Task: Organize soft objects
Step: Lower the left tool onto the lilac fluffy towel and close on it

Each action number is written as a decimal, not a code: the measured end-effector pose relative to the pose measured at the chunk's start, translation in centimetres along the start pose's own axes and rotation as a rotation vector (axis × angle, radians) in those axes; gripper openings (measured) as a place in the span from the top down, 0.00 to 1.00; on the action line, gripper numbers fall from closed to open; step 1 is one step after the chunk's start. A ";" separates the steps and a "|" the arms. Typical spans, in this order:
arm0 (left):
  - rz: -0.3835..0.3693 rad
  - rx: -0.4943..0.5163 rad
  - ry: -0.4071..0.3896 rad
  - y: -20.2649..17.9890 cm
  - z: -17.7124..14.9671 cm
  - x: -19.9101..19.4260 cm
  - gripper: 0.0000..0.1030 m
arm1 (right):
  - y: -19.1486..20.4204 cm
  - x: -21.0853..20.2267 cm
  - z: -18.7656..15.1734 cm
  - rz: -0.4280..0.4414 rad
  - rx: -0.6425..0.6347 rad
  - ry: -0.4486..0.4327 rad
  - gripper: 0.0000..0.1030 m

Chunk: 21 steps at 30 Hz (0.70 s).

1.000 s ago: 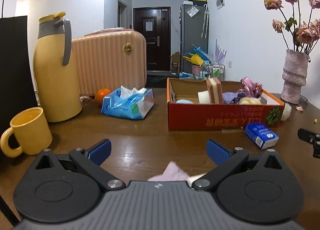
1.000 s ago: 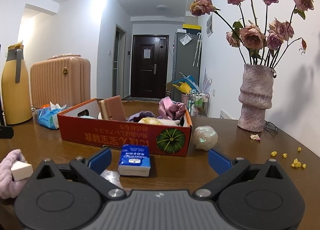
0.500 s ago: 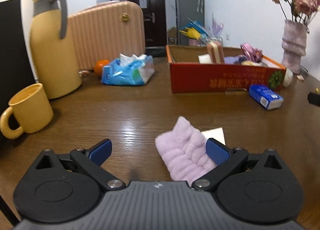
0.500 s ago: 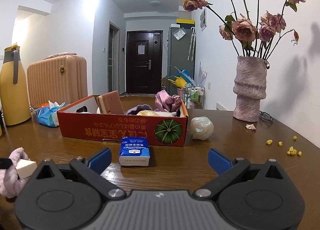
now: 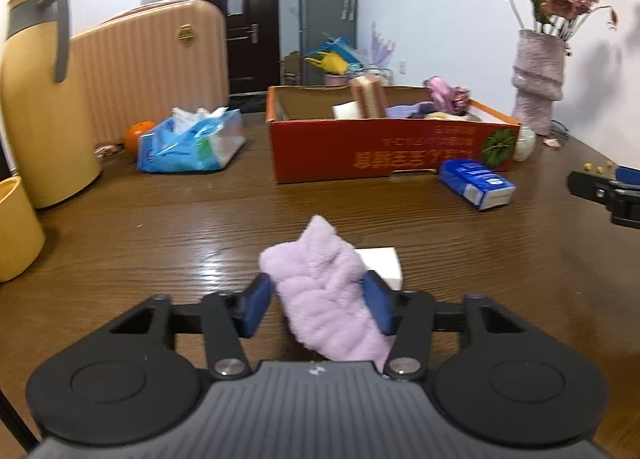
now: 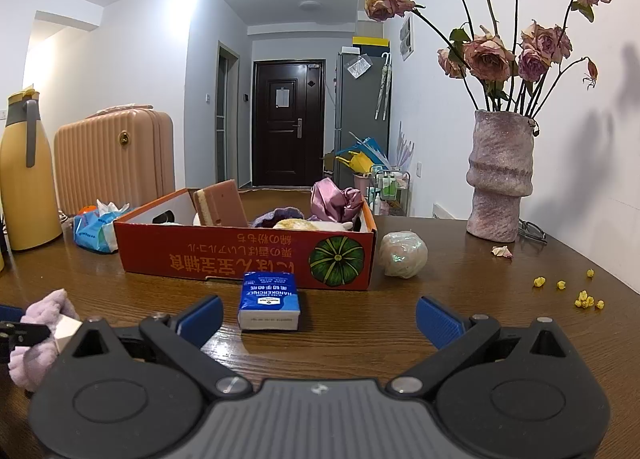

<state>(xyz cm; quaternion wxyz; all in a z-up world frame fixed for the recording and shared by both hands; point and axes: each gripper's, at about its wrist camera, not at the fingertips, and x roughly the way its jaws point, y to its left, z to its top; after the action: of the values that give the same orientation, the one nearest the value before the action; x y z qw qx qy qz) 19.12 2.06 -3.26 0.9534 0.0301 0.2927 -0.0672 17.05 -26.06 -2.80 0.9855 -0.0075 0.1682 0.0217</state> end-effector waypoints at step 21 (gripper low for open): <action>-0.168 0.114 -0.021 -4.3 1.8 3.5 0.63 | 2.7 1.8 -0.1 0.175 -0.031 0.067 0.09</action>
<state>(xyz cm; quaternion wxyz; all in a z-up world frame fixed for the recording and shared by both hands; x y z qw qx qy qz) 22.41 -2.73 -3.79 0.9441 0.0591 0.2801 -0.1636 18.59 -23.29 -3.47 0.9734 -0.0086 0.2007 0.1100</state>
